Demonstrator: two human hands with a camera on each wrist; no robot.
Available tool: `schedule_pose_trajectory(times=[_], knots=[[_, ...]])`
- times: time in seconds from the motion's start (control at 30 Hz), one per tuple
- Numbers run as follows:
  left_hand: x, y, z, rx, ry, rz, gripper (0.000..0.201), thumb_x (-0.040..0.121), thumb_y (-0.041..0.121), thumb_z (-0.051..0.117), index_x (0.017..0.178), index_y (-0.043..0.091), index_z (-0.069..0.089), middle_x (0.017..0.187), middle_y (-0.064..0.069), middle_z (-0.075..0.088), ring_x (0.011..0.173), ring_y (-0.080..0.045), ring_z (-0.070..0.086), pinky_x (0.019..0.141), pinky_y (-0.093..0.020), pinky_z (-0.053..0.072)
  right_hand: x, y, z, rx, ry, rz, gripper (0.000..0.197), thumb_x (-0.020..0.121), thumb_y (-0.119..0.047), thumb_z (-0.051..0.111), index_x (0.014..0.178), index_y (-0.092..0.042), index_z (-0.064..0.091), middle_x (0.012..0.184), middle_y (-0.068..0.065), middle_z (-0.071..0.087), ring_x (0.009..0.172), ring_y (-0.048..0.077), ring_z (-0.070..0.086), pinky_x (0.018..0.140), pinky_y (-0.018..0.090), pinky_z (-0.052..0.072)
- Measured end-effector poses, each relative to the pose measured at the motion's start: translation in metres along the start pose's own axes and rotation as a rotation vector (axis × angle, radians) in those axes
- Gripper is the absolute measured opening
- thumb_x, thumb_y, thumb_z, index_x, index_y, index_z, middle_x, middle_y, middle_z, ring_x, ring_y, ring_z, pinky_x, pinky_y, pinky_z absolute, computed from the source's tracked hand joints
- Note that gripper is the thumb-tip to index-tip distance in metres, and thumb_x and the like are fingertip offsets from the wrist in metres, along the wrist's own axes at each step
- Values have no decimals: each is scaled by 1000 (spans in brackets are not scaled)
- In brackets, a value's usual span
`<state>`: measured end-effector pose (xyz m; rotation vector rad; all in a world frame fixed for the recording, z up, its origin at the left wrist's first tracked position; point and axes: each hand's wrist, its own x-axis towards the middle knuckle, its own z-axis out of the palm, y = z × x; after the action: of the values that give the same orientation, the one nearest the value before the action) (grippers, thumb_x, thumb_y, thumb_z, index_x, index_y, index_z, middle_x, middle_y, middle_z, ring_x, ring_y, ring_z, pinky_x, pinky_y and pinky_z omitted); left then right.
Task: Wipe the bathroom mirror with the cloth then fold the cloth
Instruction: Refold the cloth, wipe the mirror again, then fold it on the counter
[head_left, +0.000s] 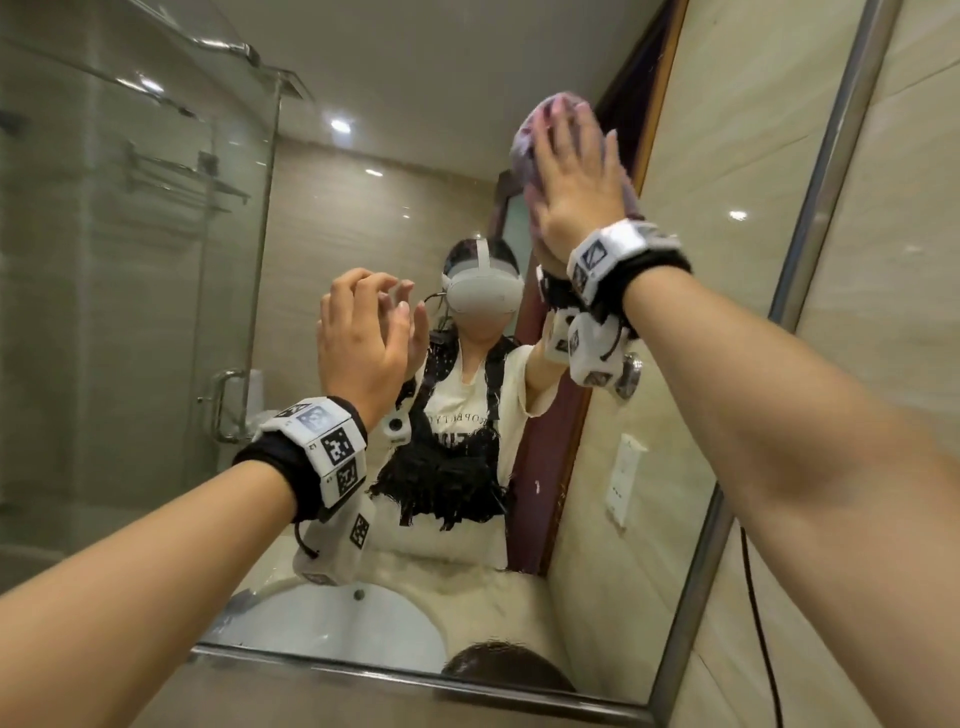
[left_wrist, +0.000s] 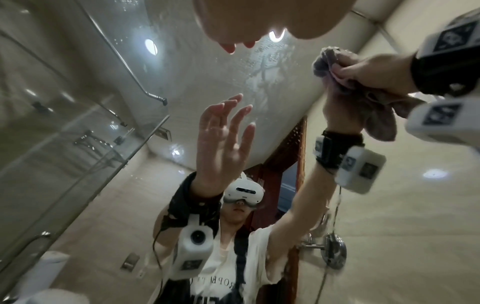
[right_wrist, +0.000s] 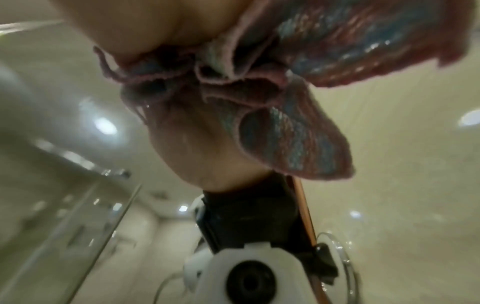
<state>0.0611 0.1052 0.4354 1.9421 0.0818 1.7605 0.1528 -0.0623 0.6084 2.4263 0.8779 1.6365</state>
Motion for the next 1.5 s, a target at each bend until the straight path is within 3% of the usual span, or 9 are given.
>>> schedule_pose_trajectory(times=[0.2,0.37,0.43,0.6,0.83,1.1,1.3,1.4,1.5], knots=[[-11,5,3,11,-42,-45,36,89,27,42,116,8,55,125,-12,47,114,-26,43,97,-34,33,-53,11,25,-231,-52,-354,58,96,-35,34,149,-17,18,157,9,17,145,30,14,115,51,7],[-10,9,-2,5,-33,-15,34,89,28,42,114,9,54,123,-10,48,114,-23,43,96,-31,32,-42,18,8,56,35,378,65,98,-38,27,150,-15,-4,158,10,-8,146,28,-8,117,50,-1],[-10,5,-5,21,-31,-1,33,89,27,43,114,8,55,122,-11,49,113,-25,44,96,-32,33,-38,3,7,41,31,416,68,98,-40,29,150,-11,-4,158,13,-7,146,31,-6,117,52,0],[-23,-5,-9,53,-50,-20,34,89,26,43,114,6,54,121,-13,50,111,-27,46,95,-34,35,-65,-45,31,-63,-106,-94,64,98,-38,23,150,-13,-7,158,11,-10,145,30,-10,114,51,-8],[-81,-23,-23,79,-123,-74,42,87,35,36,112,7,56,118,-12,53,111,-27,47,95,-34,34,-173,-87,107,-81,10,-457,58,91,-35,31,144,-11,31,150,10,35,139,32,30,112,54,1],[-163,-62,-72,149,-218,-104,37,88,31,39,110,7,56,112,-12,57,104,-28,51,91,-33,35,-336,-152,186,72,-78,-670,68,79,-16,36,144,-13,18,151,6,16,142,28,-23,114,50,-15],[-215,-111,-118,226,-232,-184,36,88,28,40,111,6,57,109,-11,59,100,-27,52,88,-27,33,-384,-191,213,139,-202,-966,63,78,-14,37,140,-17,28,149,4,37,145,28,1,116,48,-9],[-225,-132,-141,270,-224,-213,35,87,26,41,110,5,57,108,-12,59,99,-30,53,89,-27,31,-361,-198,222,697,-303,-1166,60,91,-22,33,148,-13,16,157,6,14,146,25,-1,114,48,1],[-214,-151,-154,269,-206,-225,33,87,23,42,110,4,57,108,-13,59,99,-30,53,90,-28,32,-304,-197,231,1592,-706,-726,60,97,-45,33,143,-7,27,146,10,34,132,24,33,111,44,17]])
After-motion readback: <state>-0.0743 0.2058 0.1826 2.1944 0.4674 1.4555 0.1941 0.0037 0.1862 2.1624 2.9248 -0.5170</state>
